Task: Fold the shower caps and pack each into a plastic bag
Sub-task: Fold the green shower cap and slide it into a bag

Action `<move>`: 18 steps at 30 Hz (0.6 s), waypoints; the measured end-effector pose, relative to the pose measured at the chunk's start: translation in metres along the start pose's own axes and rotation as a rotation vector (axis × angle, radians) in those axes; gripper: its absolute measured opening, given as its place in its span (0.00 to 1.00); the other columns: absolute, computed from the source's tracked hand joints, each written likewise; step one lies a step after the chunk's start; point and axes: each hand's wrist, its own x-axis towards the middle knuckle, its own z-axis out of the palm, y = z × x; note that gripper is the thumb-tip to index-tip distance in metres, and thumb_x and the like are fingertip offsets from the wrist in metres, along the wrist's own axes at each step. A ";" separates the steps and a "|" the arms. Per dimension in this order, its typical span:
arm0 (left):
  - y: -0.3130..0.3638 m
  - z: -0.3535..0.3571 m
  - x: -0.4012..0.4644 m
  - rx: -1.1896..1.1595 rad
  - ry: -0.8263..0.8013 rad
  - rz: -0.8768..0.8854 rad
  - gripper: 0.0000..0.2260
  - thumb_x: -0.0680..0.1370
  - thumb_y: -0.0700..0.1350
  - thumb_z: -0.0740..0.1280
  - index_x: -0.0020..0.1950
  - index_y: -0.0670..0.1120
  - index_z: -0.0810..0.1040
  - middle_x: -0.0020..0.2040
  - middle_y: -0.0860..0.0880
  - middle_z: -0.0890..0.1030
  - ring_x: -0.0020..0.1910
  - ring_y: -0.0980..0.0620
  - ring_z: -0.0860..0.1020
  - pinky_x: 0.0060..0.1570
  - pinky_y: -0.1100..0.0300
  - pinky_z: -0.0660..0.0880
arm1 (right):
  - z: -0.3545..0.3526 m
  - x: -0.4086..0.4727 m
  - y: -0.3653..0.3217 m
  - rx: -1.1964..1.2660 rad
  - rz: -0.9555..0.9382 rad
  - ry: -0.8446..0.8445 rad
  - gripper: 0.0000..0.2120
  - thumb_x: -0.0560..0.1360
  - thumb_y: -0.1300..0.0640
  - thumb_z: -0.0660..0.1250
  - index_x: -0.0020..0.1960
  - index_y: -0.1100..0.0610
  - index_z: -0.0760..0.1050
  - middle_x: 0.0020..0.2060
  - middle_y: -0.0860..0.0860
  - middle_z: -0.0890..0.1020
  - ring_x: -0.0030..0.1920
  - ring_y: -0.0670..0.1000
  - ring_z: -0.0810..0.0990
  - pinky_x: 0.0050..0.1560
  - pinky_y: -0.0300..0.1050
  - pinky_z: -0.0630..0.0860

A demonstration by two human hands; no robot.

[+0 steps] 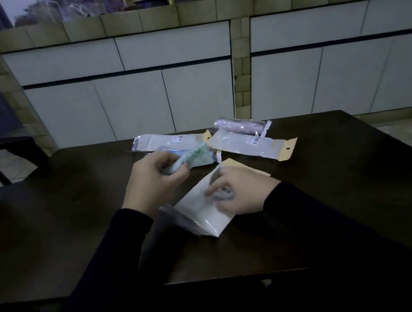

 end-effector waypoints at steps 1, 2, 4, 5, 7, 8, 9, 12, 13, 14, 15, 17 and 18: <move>0.006 -0.005 0.001 -0.037 -0.070 -0.012 0.05 0.71 0.44 0.73 0.36 0.49 0.80 0.28 0.59 0.76 0.29 0.64 0.72 0.33 0.72 0.66 | 0.002 0.002 -0.001 0.064 -0.085 -0.065 0.16 0.75 0.52 0.66 0.62 0.43 0.77 0.66 0.42 0.70 0.65 0.44 0.69 0.66 0.40 0.65; 0.010 -0.010 0.002 -0.070 -0.160 -0.034 0.05 0.72 0.45 0.73 0.36 0.48 0.80 0.27 0.59 0.75 0.27 0.64 0.71 0.33 0.71 0.66 | 0.005 0.003 -0.002 0.110 -0.124 -0.118 0.16 0.75 0.51 0.67 0.62 0.43 0.76 0.68 0.40 0.69 0.67 0.42 0.68 0.68 0.39 0.64; 0.011 -0.019 0.005 -0.107 -0.370 -0.101 0.08 0.73 0.49 0.72 0.38 0.46 0.81 0.30 0.56 0.77 0.30 0.59 0.71 0.36 0.64 0.68 | 0.012 0.006 -0.002 0.122 -0.096 -0.123 0.16 0.74 0.45 0.68 0.61 0.40 0.76 0.68 0.39 0.70 0.67 0.43 0.68 0.69 0.41 0.64; 0.009 -0.023 0.006 -0.098 -0.469 -0.151 0.08 0.73 0.50 0.72 0.40 0.45 0.81 0.32 0.54 0.79 0.31 0.58 0.73 0.37 0.61 0.69 | 0.014 0.007 -0.002 0.079 -0.065 -0.081 0.16 0.72 0.41 0.68 0.60 0.39 0.76 0.67 0.40 0.71 0.66 0.45 0.69 0.68 0.44 0.66; -0.001 -0.028 0.007 -0.020 -0.617 -0.233 0.08 0.75 0.51 0.71 0.42 0.47 0.83 0.37 0.53 0.83 0.35 0.57 0.76 0.43 0.58 0.73 | 0.018 0.009 -0.006 -0.058 0.013 0.003 0.19 0.70 0.35 0.66 0.58 0.41 0.76 0.61 0.45 0.74 0.61 0.49 0.71 0.63 0.48 0.69; -0.007 -0.029 0.008 0.031 -0.655 -0.267 0.07 0.75 0.51 0.71 0.42 0.49 0.84 0.38 0.54 0.84 0.36 0.58 0.77 0.44 0.58 0.74 | 0.020 0.011 -0.009 -0.103 0.050 0.033 0.20 0.70 0.34 0.66 0.57 0.43 0.76 0.57 0.47 0.74 0.59 0.49 0.71 0.60 0.48 0.69; -0.012 -0.030 0.007 0.072 -0.673 -0.294 0.07 0.75 0.52 0.70 0.41 0.49 0.84 0.37 0.56 0.83 0.36 0.59 0.76 0.44 0.59 0.73 | 0.023 0.012 -0.011 -0.112 0.081 0.061 0.21 0.69 0.34 0.66 0.55 0.46 0.77 0.54 0.48 0.73 0.57 0.50 0.70 0.57 0.47 0.68; -0.027 -0.031 0.007 0.121 -0.708 -0.350 0.08 0.74 0.53 0.70 0.40 0.50 0.84 0.35 0.57 0.81 0.35 0.59 0.76 0.43 0.59 0.73 | 0.028 0.017 -0.010 0.020 0.113 0.116 0.20 0.67 0.38 0.71 0.50 0.51 0.78 0.53 0.47 0.72 0.55 0.49 0.73 0.58 0.45 0.69; -0.030 -0.031 0.007 0.118 -0.726 -0.362 0.08 0.74 0.54 0.70 0.41 0.51 0.84 0.37 0.53 0.83 0.37 0.57 0.77 0.45 0.56 0.74 | 0.028 0.018 -0.010 0.066 0.106 0.106 0.19 0.68 0.41 0.72 0.52 0.51 0.77 0.55 0.46 0.72 0.57 0.48 0.74 0.60 0.46 0.70; -0.033 -0.032 0.007 0.109 -0.739 -0.368 0.08 0.73 0.55 0.70 0.42 0.52 0.84 0.40 0.50 0.84 0.38 0.56 0.78 0.48 0.54 0.75 | 0.028 0.019 -0.009 0.092 0.091 0.083 0.19 0.69 0.44 0.71 0.57 0.50 0.76 0.58 0.46 0.72 0.59 0.48 0.73 0.63 0.48 0.69; -0.036 -0.033 0.007 0.098 -0.745 -0.372 0.09 0.72 0.56 0.70 0.42 0.52 0.84 0.42 0.50 0.84 0.39 0.56 0.78 0.49 0.54 0.76 | 0.029 0.021 -0.008 0.103 0.078 0.062 0.20 0.71 0.45 0.69 0.62 0.49 0.75 0.60 0.46 0.71 0.61 0.48 0.72 0.65 0.49 0.67; -0.043 -0.035 0.009 0.070 -0.746 -0.375 0.09 0.72 0.57 0.71 0.43 0.53 0.84 0.43 0.50 0.85 0.39 0.56 0.78 0.50 0.55 0.75 | 0.028 0.022 -0.008 0.079 0.078 0.054 0.22 0.75 0.45 0.64 0.68 0.45 0.71 0.64 0.45 0.70 0.66 0.48 0.67 0.68 0.49 0.64; -0.046 -0.035 0.010 0.057 -0.747 -0.376 0.09 0.72 0.57 0.71 0.44 0.53 0.84 0.43 0.50 0.84 0.40 0.56 0.78 0.50 0.56 0.74 | 0.029 0.023 -0.006 0.045 0.089 0.061 0.22 0.76 0.43 0.63 0.69 0.45 0.71 0.65 0.45 0.69 0.67 0.48 0.65 0.67 0.50 0.62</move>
